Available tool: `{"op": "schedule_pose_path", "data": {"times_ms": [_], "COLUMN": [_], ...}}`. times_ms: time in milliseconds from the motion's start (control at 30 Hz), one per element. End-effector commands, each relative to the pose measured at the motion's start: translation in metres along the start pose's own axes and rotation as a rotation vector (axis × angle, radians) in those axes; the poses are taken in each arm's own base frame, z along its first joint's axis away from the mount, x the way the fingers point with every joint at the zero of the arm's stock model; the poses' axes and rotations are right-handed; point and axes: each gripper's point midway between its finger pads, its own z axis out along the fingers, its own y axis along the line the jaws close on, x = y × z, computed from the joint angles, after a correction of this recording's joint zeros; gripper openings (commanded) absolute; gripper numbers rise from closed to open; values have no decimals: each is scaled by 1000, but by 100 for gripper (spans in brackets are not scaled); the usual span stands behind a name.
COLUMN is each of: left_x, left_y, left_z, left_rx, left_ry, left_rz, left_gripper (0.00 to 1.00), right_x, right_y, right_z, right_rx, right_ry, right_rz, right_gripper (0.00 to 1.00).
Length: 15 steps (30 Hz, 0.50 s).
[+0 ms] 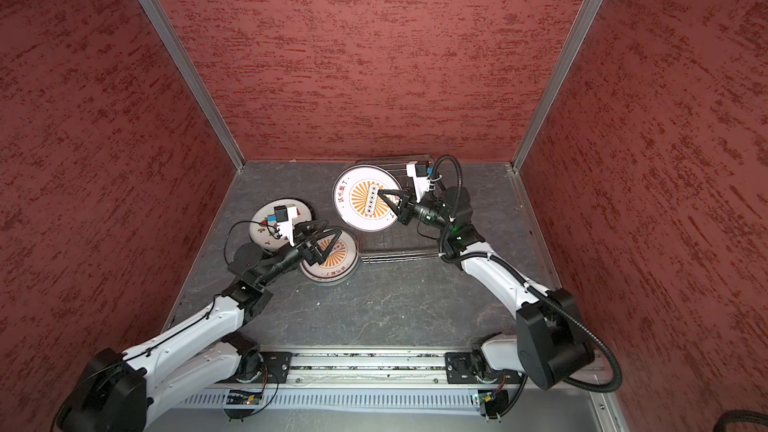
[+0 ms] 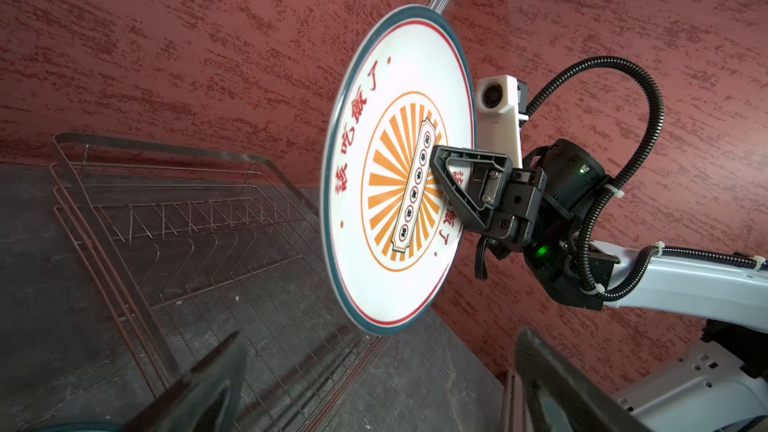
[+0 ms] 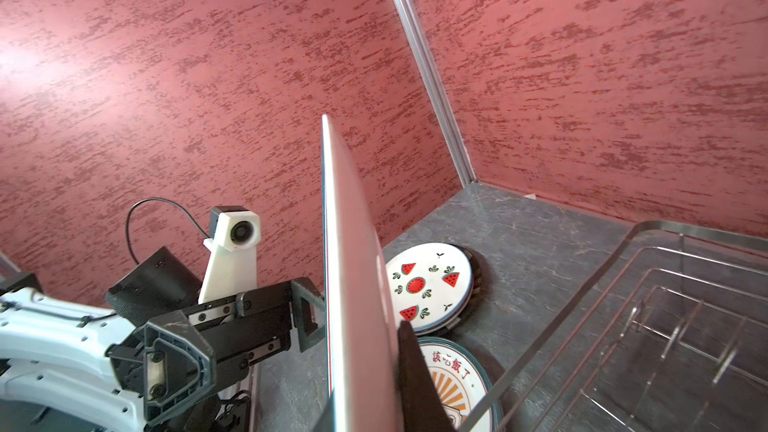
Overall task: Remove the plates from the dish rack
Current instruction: 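Lift the sunburst plate out of the rack toward the left gripper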
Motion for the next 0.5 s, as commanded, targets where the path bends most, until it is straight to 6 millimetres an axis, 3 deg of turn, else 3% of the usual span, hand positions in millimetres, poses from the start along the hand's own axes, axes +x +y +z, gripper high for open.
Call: {"op": "schedule_pose_path", "data": {"times_ms": [0, 300, 367, 433, 467], "left_x": [-10, -5, -6, -4, -3], "left_y": [-8, -10, -12, -17, -19], "left_z": [7, 16, 17, 19, 21], "left_rx": [26, 55, 63, 88, 97], "left_ry": [-33, -37, -41, -31, -26], "left_rz": [35, 28, 32, 36, 34], "left_gripper": [99, 100, 93, 79, 78], "right_x": [-19, -4, -1, 1, 2], "right_y": [41, 46, 47, 48, 48], "right_z": [-6, -7, -7, -6, -6], "right_rx": [-154, -203, -210, -216, -219], "right_ry": [-59, -24, -17, -12, -9], "right_rz": [-95, -97, -102, -107, -108], "right_gripper": [8, 8, 8, 8, 8]}}
